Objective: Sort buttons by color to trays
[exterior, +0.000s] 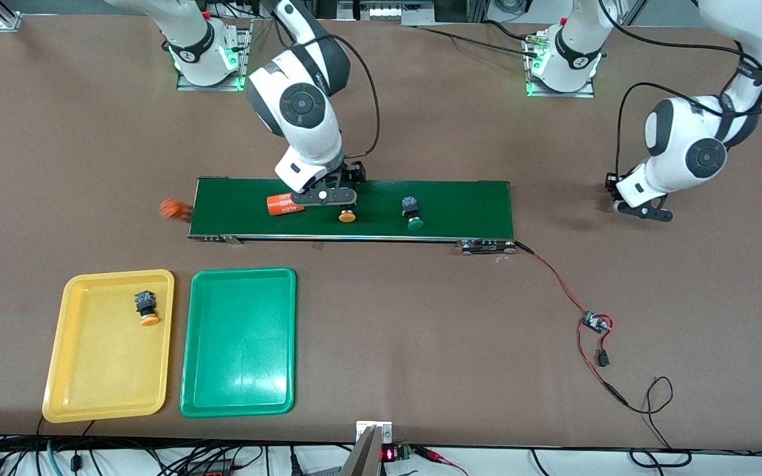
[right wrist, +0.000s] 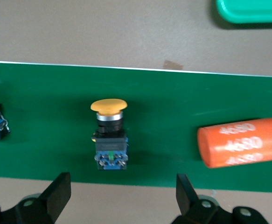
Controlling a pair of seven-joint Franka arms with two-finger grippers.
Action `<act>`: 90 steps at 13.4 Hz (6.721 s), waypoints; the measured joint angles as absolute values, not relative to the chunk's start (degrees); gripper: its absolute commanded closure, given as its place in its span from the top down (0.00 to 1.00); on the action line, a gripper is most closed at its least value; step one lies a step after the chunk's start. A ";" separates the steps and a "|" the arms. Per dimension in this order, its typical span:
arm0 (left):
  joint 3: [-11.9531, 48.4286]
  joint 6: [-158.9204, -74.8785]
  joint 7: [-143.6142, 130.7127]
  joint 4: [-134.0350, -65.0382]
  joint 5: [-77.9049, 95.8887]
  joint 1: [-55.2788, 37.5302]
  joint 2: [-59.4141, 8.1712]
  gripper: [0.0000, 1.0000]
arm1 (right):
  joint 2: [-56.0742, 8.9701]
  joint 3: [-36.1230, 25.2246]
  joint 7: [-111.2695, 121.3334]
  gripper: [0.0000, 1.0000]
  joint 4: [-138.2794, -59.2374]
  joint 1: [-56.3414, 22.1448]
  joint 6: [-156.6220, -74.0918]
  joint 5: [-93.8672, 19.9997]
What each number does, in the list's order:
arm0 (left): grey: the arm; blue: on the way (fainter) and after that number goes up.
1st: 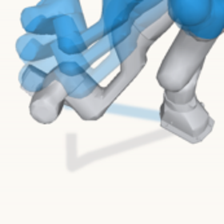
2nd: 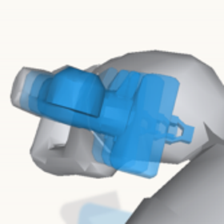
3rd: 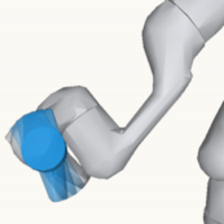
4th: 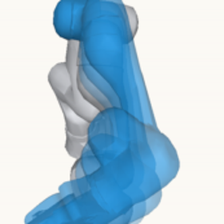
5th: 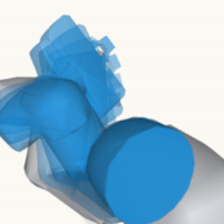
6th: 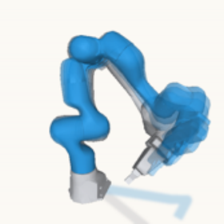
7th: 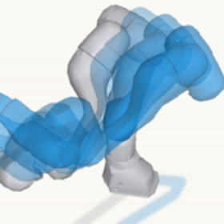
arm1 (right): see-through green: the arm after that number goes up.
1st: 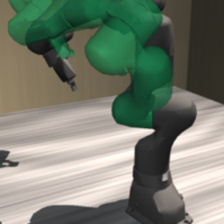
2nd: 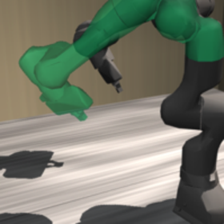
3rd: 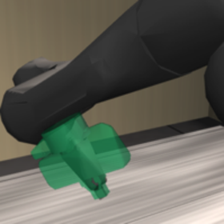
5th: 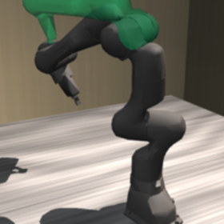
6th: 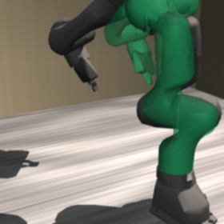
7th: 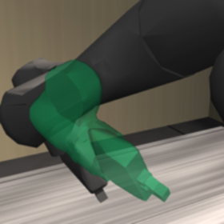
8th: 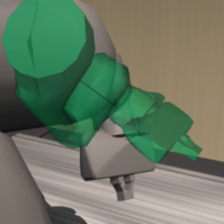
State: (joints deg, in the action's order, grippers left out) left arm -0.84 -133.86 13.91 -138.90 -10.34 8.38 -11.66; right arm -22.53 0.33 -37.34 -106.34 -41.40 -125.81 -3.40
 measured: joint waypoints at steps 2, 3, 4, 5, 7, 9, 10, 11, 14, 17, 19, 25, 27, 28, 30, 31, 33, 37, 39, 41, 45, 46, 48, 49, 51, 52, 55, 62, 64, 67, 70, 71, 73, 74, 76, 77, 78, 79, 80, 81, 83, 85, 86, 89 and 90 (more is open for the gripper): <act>3.54 -125.13 13.83 -132.32 -10.27 8.17 -10.86 0.27 | -23.82 0.26 -37.38 1.00 -106.45 -41.40 -126.89 -3.40; 6.27 -121.89 13.81 -129.27 -9.85 8.02 -10.88 0.27 | -24.38 0.20 -37.38 1.00 -106.47 -41.36 -127.55 -3.40; 9.42 -119.75 13.61 -126.87 -8.45 7.87 -10.96 0.27 | -24.98 0.16 -37.39 1.00 -106.50 -41.33 -128.07 -3.40; 12.44 -118.71 12.60 -125.24 -5.95 7.63 -11.06 0.27 | -25.62 0.13 -37.40 1.00 -106.52 -41.32 -128.56 -3.40; 16.62 -118.25 7.87 -123.18 1.26 6.42 -11.83 0.27 | -27.04 0.05 -37.41 1.00 -106.54 -41.25 -129.71 -3.40; 19.14 -118.32 3.15 -121.34 9.24 5.25 -13.63 0.27 | -28.14 0.00 -37.41 0.94 -106.55 -41.14 -130.01 -3.40; 20.29 -118.85 1.22 -120.51 13.90 4.78 -14.86 0.27 | -28.45 -0.01 -37.41 0.80 -106.54 -41.07 -130.02 -3.40; 21.03 -120.34 0.11 -119.95 18.24 3.94 -16.27 0.27 | -28.65 -0.02 -37.41 0.53 -106.55 -40.96 -130.00 -3.40; 23.40 -129.06 -1.05 -119.52 22.57 1.32 -20.92 0.28 | -28.66 -0.04 -37.42 0.21 -106.57 -40.34 -128.82 -3.40; 24.26 -132.11 -1.75 -119.15 22.66 -0.17 -23.56 1.00 | -28.18 -0.06 -37.49 0.16 -106.56 -39.69 -127.87 -3.41; 24.24 -132.14 -1.75 -118.88 22.66 -0.13 -23.81 1.00 | -27.57 -0.15 -37.91 0.14 -106.30 -38.76 -127.73 -3.41; 23.64 -121.71 -1.75 -116.15 22.66 2.74 -16.73 1.00 | -24.88 -1.09 -35.42 0.09 -100.27 -25.76 -125.53 -3.02; 21.29 -114.15 -1.70 -115.75 19.98 3.57 -11.32 1.00 | -25.13 -1.47 -26.94 0.09 -98.60 -19.54 -123.99 -2.79; 19.82 -110.97 -1.65 -115.31 15.12 3.91 -9.19 1.00 | -25.44 -1.62 -21.68 0.09 -98.46 -16.29 -123.85 -2.47; 17.60 -106.13 -1.70 -113.64 3.55 4.28 -6.43 1.00 | -26.63 -1.77 -12.03 0.09 -98.44 -10.15 -123.82 0.42; 15.93 -105.33 -1.72 -112.99 0.23 3.94 -5.34 1.00 | -27.22 -1.81 -7.74 0.09 -98.31 -7.58 -123.84 2.33; 9.53 -105.01 -1.19 -112.31 -1.90 1.76 -2.92 1.00 | -29.40 -1.88 2.18 0.09 -96.39 -2.77 -123.90 4.01; 3.07 -96.05 2.76 -108.40 -2.08 -1.01 2.89 1.00 | -37.27 -1.81 18.70 0.10 -89.16 3.64 -124.42 4.01; 3.07 -88.61 2.76 -102.40 -2.08 -1.25 3.32 1.00 | -40.75 -1.60 23.66 0.11 -86.76 5.20 -126.02 2.19; 2.89 -86.90 2.76 -99.02 -2.08 -1.27 3.18 1.00 | -43.40 -1.50 31.20 0.11 -85.78 7.24 -129.81 -0.91; 2.18 -89.71 2.79 -97.77 -2.09 -1.27 2.01 1.00 | -45.55 -1.08 37.75 0.21 -85.20 9.10 -132.22 -2.39; 2.05 -90.88 2.79 -97.51 -2.10 -1.27 1.71 1.00 | -46.23 -0.86 40.52 0.57 -85.01 9.77 -133.27 -3.71; 1.90 -91.76 2.79 -96.71 -2.33 -1.27 1.62 1.00 | -47.84 -0.74 45.70 1.00 -83.68 11.13 -134.26 -7.31; 1.81 -91.77 2.79 -96.04 -2.48 -1.26 1.62 1.00 | -48.30 -0.73 46.59 1.00 -83.01 11.58 -134.26 -8.24; 1.76 -91.77 2.79 -95.47 -2.53 -1.25 1.62 1.00 | -48.26 -0.43 46.73 1.00 -81.92 11.74 -132.96 -9.18; 1.79 -91.77 2.79 -95.43 -2.53 -1.25 1.61 1.00 | -47.85 -0.17 46.19 1.00 -81.26 11.72 -130.90 -10.92; 1.97 -91.77 2.79 -95.38 -2.53 -1.26 1.60 1.00 | -43.62 0.02 45.10 1.00 -80.50 11.68 -121.55 -15.50; 2.49 -91.68 2.86 -95.24 -2.53 -1.29 1.60 1.00 | -31.28 0.55 43.49 1.00 -84.48 8.58 -110.33 -15.66; 2.55 -91.54 2.86 -95.24 -2.53 -1.30 1.60 1.00 | -27.80 0.64 38.37 1.00 -88.41 5.77 -110.33 -15.66; 2.80 -91.53 2.86 -95.22 -2.53 -1.58 1.60 1.00 | -22.67 0.79 24.60 1.00 -94.15 -0.12 -110.21 -15.66; 3.91 -91.53 2.86 -95.16 -2.53 -1.86 1.60 1.00 | -19.87 0.93 10.52 1.00 -98.85 -7.53 -110.17 -15.65; 4.13 -91.53 2.86 -95.15 -2.54 -1.90 1.60 1.00 | -19.68 0.94 6.14 1.00 -99.40 -10.02 -110.20 -15.65; 4.18 -91.53 2.86 -95.13 -2.54 -1.89 1.60 1.00 | -19.62 0.96 -2.32 1.00 -99.91 -14.32 -110.24 -15.65; 4.18 -91.53 2.86 -95.12 -2.54 -1.88 1.60 1.00 | -19.58 0.95 -5.91 1.00 -100.17 -16.23 -110.30 -15.65; 4.18 -91.52 2.86 -95.11 -2.54 -1.87 1.60 1.00 | -19.55 0.92 -10.71 1.00 -100.68 -19.40 -110.57 -15.17; 4.17 -91.52 2.86 -95.11 -2.54 -1.87 1.60 1.00 | -19.53 0.91 -12.34 1.00 -101.15 -20.93 -111.08 -13.93; 4.15 -91.52 2.86 -95.11 -2.55 -1.86 1.60 1.00 | -19.51 0.90 -14.21 1.00 -101.91 -22.55 -112.02 -12.21; 4.13 -91.52 2.86 -95.10 -2.55 -1.84 1.60 1.00 | -19.50 0.90 -16.55 1.00 -102.85 -24.28 -113.18 -10.94; 4.12 -91.52 2.86 -95.10 -2.55 -1.83 1.60 1.00 | -19.50 0.91 -18.64 1.00 -103.64 -25.83 -114.08 -10.34; 4.11 -91.52 2.86 -95.10 -2.55 -1.83 1.60 1.00 | -19.49 0.90 -20.36 1.00 -104.24 -27.22 -114.86 -10.10; 4.10 -91.52 2.86 -95.10 -2.55 -1.82 1.60 1.00 | -19.47 0.90 -23.02 1.00 -105.56 -29.83 -116.49 -9.06; 4.09 -91.52 2.86 -95.09 -2.55 -1.81 1.60 1.00 | -19.46 0.91 -25.04 1.00 -107.74 -31.73 -118.67 -5.15; 4.09 -91.52 2.86 -95.09 -2.55 -1.81 1.60 1.00 | -19.47 0.90 -25.19 1.00 -109.03 -32.08 -119.72 -4.11; 4.09 -91.52 2.86 -95.07 -2.55 -1.81 1.60 1.00 | -19.47 0.69 -25.20 1.00 -112.09 -32.11 -122.52 -1.82; 4.09 -91.52 2.86 -95.07 -2.55 -1.81 1.60 1.00 | -19.49 0.69 -25.20 1.00 -112.53 -32.12 -123.18 -1.69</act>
State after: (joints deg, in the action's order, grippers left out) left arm 4.09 -91.52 2.86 -95.07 -2.55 -1.81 1.60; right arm -19.49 0.69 -25.20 -112.53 -32.12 -123.18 -1.69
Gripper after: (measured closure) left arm 0.000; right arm 0.000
